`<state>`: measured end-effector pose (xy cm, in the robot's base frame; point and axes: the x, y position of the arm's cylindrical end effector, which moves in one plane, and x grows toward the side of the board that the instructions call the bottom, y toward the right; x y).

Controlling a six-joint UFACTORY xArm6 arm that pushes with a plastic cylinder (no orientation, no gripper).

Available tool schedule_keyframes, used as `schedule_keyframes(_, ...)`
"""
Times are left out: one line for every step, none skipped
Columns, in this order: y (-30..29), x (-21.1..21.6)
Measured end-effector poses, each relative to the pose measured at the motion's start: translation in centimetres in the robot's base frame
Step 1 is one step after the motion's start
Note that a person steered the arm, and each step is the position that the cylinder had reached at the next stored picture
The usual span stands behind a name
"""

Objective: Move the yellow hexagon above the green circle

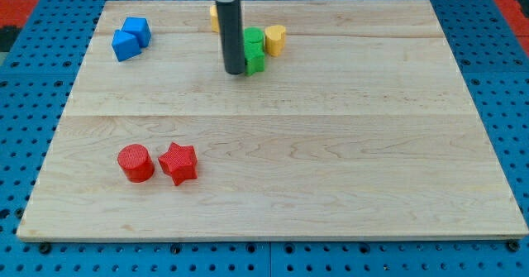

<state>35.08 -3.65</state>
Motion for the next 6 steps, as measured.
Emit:
schedule_keyframes(2.1, -0.4)
schedule_keyframes(0.1, 1.1)
schedule_keyframes(-10.2, -0.9)
schedule_keyframes(-13.1, -7.4)
schedule_keyframes(-11.8, -11.7)
schedule_keyframes(-8.8, -13.2)
